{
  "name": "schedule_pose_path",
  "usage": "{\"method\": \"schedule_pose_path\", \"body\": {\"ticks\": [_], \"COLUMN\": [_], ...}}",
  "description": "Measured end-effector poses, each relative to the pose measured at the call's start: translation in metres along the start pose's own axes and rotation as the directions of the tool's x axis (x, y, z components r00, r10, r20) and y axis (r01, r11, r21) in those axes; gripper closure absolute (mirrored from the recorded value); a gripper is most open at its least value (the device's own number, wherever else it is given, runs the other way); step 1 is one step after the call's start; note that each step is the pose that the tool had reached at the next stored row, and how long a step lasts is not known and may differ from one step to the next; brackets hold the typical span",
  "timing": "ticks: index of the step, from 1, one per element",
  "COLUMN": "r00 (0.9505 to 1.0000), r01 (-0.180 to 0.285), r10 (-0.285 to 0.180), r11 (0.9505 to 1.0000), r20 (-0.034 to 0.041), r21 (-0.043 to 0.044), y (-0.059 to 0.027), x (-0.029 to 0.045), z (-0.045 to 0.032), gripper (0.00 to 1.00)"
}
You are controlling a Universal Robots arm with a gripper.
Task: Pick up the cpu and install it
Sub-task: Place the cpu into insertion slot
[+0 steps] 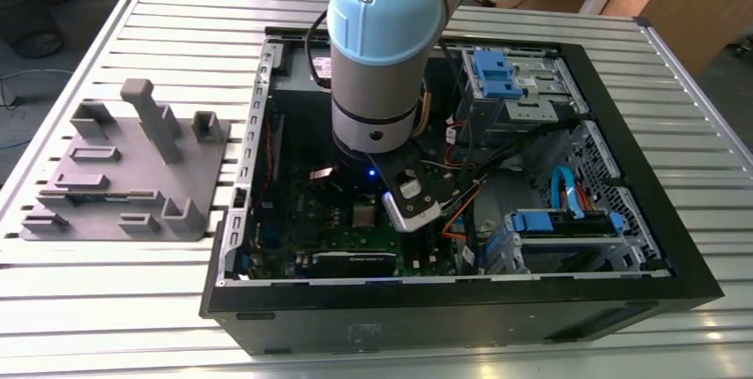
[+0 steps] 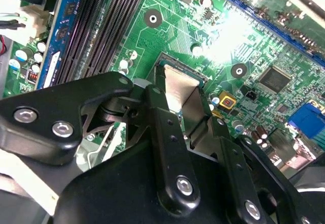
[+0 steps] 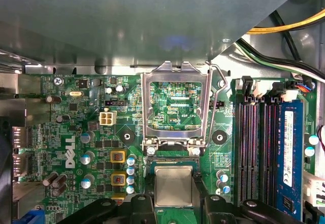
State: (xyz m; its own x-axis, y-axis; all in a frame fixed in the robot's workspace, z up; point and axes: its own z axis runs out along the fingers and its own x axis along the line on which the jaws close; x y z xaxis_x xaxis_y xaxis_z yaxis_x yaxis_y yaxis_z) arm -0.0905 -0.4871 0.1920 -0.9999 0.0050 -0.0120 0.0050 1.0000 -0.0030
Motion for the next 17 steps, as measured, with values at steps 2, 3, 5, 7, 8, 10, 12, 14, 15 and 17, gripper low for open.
{"method": "schedule_pose_path", "body": {"ticks": [2, 3, 5, 7, 8, 10, 12, 14, 15, 17], "r00": [1.0000, 1.0000, 1.0000, 1.0000, 1.0000, 0.9999, 0.9998, 0.9998, 0.9998, 0.9998], "r01": [0.000, 0.000, 0.000, 0.000, 0.000, -0.013, -0.021, -0.021, -0.021, -0.021], "r10": [0.000, 0.000, 0.000, 0.000, 0.000, 0.013, 0.021, 0.021, 0.021, 0.021], "r11": [1.0000, 1.0000, 1.0000, 1.0000, 1.0000, 0.9999, 0.9998, 0.9998, 0.9998, 0.9998], "r20": [0.0002, 0.0004, 0.0000, 0.0002, 0.0002, 0.0000, -0.0001, -0.0001, 0.0000, 0.0000], "r21": [-0.0004, -0.0007, 0.0000, -0.0004, -0.0005, 0.0000, 0.0003, 0.0003, 0.0002, 0.0000], "y": [0.0000, 0.0001, 0.0000, 0.0001, 0.0001, 0.0000, 0.0000, 0.0000, 0.0000, 0.0000], "x": [0.0000, -0.0001, -0.0001, -0.0001, -0.0001, -0.0001, -0.0001, -0.0002, -0.0002, -0.0002], "z": [-0.0004, -0.0013, -0.0036, -0.0039, -0.0039, -0.0040, -0.0040, -0.0040, -0.0040, -0.0039], "gripper": [0.62, 0.62, 0.62, 0.62, 0.62, 0.62, 0.62, 0.62, 0.62, 0.62]}}
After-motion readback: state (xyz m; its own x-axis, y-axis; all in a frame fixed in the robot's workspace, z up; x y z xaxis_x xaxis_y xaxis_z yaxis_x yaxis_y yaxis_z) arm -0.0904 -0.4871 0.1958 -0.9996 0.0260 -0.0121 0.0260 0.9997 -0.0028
